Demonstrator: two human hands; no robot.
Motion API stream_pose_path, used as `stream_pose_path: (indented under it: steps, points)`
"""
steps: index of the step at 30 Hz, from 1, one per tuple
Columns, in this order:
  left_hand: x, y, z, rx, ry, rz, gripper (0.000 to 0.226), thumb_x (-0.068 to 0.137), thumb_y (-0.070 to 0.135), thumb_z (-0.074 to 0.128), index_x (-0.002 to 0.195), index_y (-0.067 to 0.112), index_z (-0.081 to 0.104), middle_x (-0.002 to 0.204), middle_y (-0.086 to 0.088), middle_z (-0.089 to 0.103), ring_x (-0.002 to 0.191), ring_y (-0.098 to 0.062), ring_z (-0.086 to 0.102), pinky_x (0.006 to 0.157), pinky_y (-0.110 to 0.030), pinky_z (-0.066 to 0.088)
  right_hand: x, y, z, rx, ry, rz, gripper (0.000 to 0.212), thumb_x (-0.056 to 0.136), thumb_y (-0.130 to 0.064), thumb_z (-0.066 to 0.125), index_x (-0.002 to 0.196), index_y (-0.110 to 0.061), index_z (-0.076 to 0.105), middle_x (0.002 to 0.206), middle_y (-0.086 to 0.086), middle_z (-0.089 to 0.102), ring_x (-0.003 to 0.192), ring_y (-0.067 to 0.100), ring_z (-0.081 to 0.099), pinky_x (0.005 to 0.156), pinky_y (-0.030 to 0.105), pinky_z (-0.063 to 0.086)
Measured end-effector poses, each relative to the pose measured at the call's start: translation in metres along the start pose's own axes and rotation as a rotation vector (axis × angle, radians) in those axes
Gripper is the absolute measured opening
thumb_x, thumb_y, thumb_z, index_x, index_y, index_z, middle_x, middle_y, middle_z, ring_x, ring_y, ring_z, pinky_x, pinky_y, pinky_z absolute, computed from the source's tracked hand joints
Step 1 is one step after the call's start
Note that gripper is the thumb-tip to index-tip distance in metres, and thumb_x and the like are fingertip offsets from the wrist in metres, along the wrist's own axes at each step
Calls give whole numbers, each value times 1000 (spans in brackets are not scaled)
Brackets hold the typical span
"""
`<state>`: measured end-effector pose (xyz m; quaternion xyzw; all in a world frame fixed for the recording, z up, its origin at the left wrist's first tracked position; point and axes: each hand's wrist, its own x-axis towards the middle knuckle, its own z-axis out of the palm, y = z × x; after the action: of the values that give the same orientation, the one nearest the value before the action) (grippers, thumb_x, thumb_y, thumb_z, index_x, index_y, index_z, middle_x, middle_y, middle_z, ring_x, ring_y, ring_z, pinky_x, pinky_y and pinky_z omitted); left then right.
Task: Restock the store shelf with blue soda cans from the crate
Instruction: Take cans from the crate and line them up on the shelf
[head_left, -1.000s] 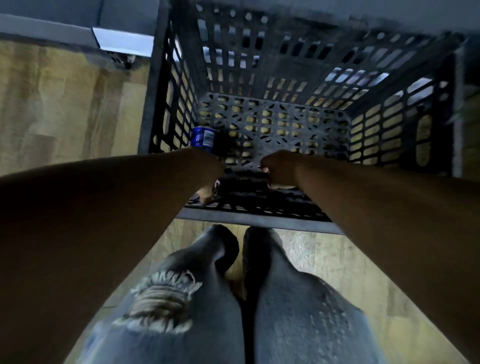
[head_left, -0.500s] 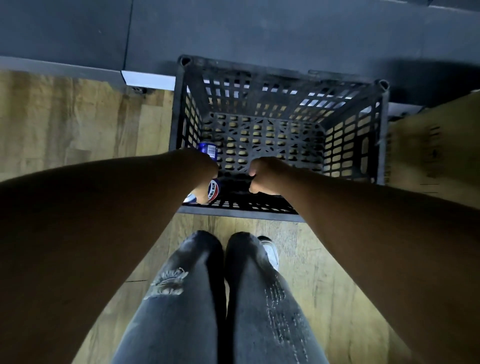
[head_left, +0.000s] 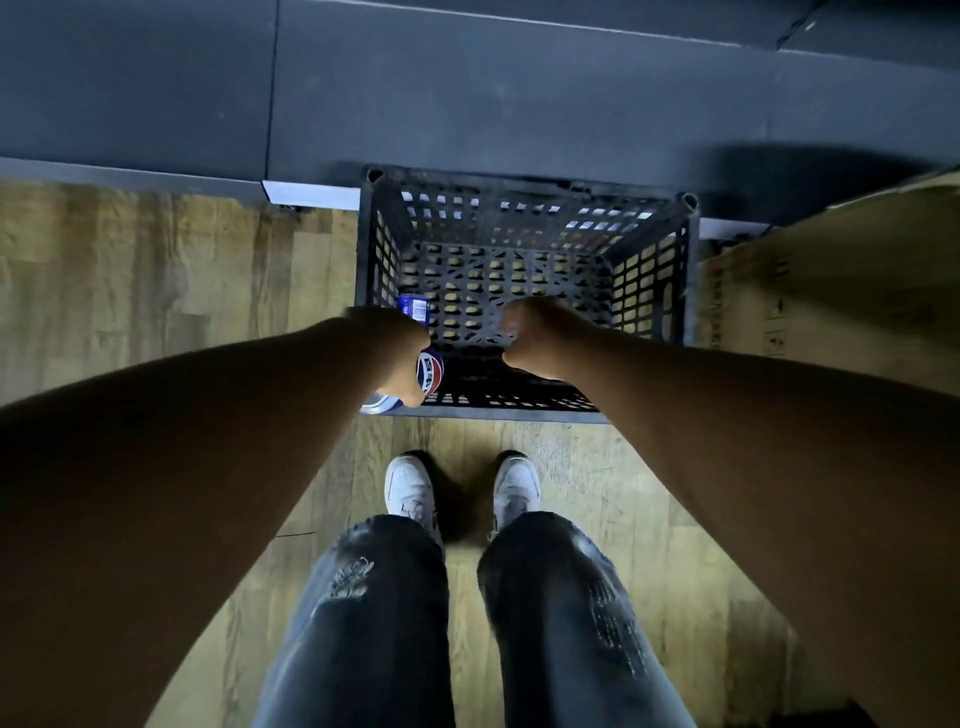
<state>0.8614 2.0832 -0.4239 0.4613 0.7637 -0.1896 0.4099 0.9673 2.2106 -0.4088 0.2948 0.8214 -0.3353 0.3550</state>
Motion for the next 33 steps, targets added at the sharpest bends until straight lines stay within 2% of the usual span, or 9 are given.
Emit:
stream_pose_path:
  steps: [4, 9, 18, 23, 25, 27, 28, 31, 33]
  points:
    - [-16, 1, -14, -29, 5, -19, 43, 81, 37, 64, 118, 16, 59, 114, -5, 62, 104, -23, 59, 85, -31, 49, -18, -4, -8, 30, 6, -4, 38, 90, -3, 53, 128, -6, 49, 127, 17, 53, 110, 27, 55, 90, 31, 48]
    - [-35, 7, -38, 17, 1, -12, 66, 80, 48, 66, 133, 13, 47, 125, -8, 58, 111, -23, 56, 91, -30, 47, -40, -6, -15, 29, 6, 2, 38, 92, -4, 52, 130, -5, 48, 127, 17, 53, 111, 26, 54, 80, 25, 41]
    - [-92, 22, -77, -66, 71, 17, 56, 77, 44, 69, 124, 18, 54, 116, -4, 62, 97, -20, 57, 77, -25, 44, -80, -24, -41, -75, 17, -19, 37, 94, -20, 53, 127, -3, 50, 127, 16, 54, 113, 27, 53, 84, 25, 40]
    - [-127, 33, -103, -92, 122, 20, 55, 78, 42, 69, 124, 16, 53, 114, -5, 63, 95, -19, 56, 74, -25, 41, -115, -40, -60, -128, -3, -88, 43, 99, -34, 42, 119, 2, 54, 121, 19, 57, 111, 29, 54, 85, 30, 41]
    - [-142, 38, -116, -108, 152, 21, 52, 80, 40, 69, 123, 15, 54, 113, -5, 63, 89, -17, 53, 73, -25, 39, -125, -43, -69, -131, 3, -98, 42, 99, -40, 39, 99, -2, 59, 101, 16, 60, 102, 28, 56, 83, 31, 42]
    - [-158, 43, -132, -125, 173, 32, 44, 82, 37, 65, 119, 14, 57, 108, -6, 65, 84, -16, 52, 71, -25, 41, -132, -45, -80, -65, 53, -66, 42, 97, -46, 41, 73, -11, 47, 72, 7, 48, 83, 23, 52, 70, 29, 38]
    - [-165, 46, -140, -128, 187, 40, 40, 82, 37, 64, 115, 15, 59, 105, -6, 66, 83, -17, 53, 70, -26, 43, -135, -46, -85, -26, 71, -44, 43, 96, -47, 41, 72, -11, 45, 68, 4, 42, 78, 22, 50, 67, 29, 36]
    - [-187, 52, -163, -106, 270, 41, 38, 78, 39, 63, 110, 20, 62, 102, -5, 67, 87, -21, 60, 64, -25, 43, -148, -50, -106, 47, 102, -20, 49, 96, -50, 38, 100, -6, 59, 71, 3, 48, 74, 21, 51, 58, 27, 37]
    - [-199, 55, -177, -115, 324, 18, 44, 74, 44, 65, 113, 24, 60, 104, -2, 65, 93, -23, 60, 66, -25, 42, -160, -53, -123, 101, 170, -25, 62, 91, -63, 31, 117, -14, 59, 94, 9, 62, 85, 23, 59, 69, 27, 44]
